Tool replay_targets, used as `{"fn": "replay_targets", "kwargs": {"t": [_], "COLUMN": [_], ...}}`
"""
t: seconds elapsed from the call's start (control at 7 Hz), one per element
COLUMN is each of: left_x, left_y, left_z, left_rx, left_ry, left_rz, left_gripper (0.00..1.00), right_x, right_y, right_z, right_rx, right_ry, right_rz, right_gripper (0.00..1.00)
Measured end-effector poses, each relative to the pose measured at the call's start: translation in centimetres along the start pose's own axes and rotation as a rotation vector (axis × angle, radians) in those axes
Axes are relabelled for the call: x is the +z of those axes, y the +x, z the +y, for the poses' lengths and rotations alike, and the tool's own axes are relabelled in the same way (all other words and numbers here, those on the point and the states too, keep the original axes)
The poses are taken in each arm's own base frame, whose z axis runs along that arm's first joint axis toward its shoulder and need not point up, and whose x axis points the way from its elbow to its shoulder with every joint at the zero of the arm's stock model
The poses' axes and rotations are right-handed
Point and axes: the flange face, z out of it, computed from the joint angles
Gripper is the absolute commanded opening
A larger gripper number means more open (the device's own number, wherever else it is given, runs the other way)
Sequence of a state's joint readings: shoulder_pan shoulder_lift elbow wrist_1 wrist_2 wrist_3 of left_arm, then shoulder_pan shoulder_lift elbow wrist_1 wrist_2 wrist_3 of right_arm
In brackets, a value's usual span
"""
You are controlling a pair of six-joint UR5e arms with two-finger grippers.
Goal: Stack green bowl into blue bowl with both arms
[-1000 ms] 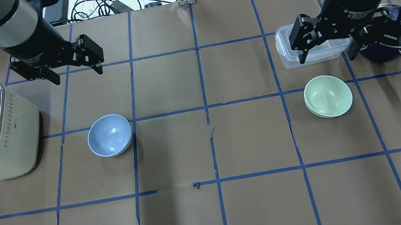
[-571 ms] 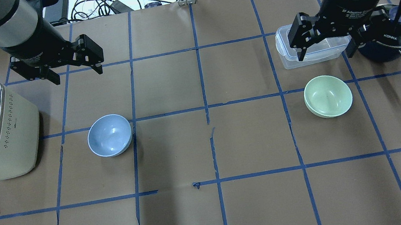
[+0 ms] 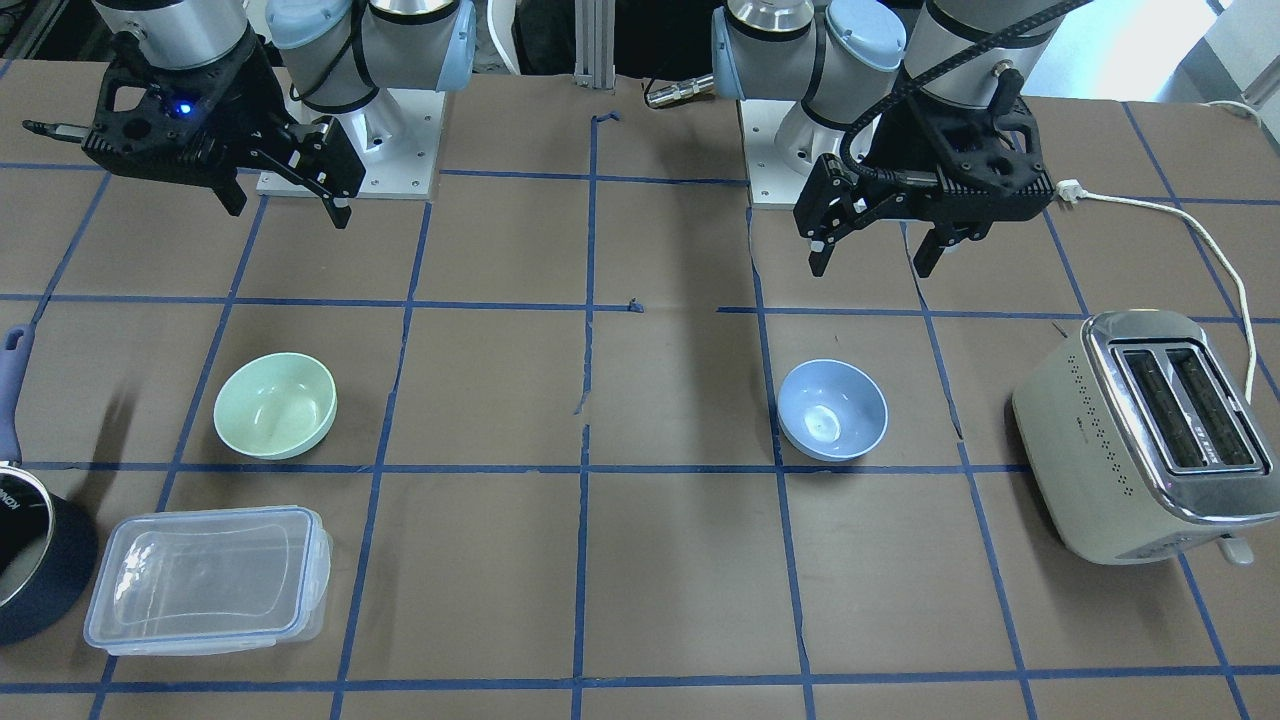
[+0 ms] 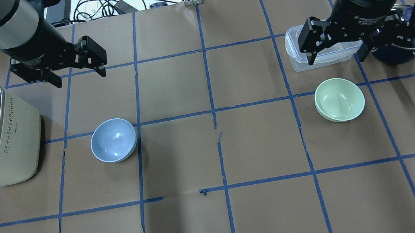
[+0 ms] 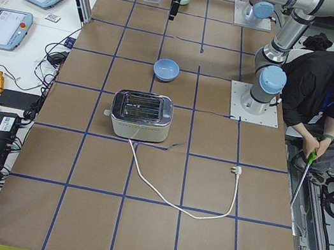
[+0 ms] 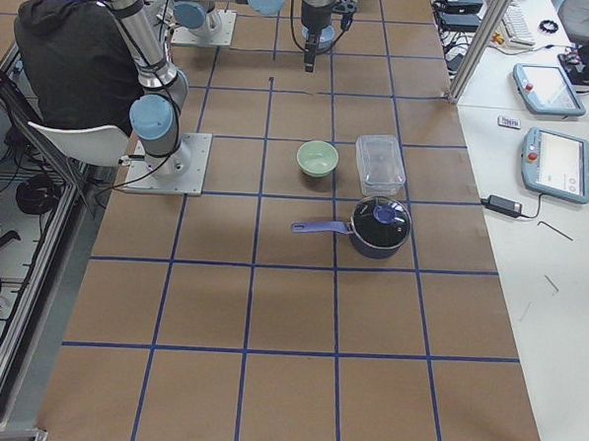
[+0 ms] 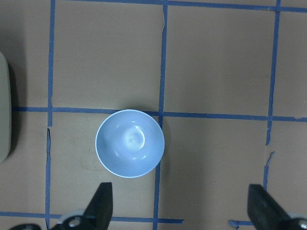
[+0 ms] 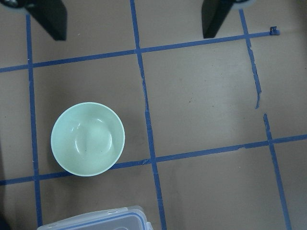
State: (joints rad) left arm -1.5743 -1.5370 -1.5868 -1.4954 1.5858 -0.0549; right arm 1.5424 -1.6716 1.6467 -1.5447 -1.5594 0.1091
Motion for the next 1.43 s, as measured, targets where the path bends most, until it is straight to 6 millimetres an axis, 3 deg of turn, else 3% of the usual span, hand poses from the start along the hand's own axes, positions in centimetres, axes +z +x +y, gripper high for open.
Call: {"fn": "replay_targets", "kwargs": {"t": [1.14, 1.29, 1.43], "left_x": [0.2, 1.2, 3.7], "left_y": [-0.8, -1.5, -3.7], "left_z": [-0.2, -0.3, -0.5], "left_rx": [0.007, 0.02, 0.026], "left_ry": [-0.008, -0.028, -0.06], "left_rz": [-0.002, -0.004, -0.002], "left_gripper": [1.0, 1.0, 1.0], "right_x": [-0.2, -0.1, 0.0], "right_y": [-0.2, -0.2, -0.2], "right_z": [0.2, 0.2, 0.0], "right_rx": [-0.004, -0.005, -0.005], "right_ry": [-0.007, -0.008, -0.009], "right_rz": [-0.003, -0.002, -0.003], "right_gripper": [1.0, 1.0, 1.0]}}
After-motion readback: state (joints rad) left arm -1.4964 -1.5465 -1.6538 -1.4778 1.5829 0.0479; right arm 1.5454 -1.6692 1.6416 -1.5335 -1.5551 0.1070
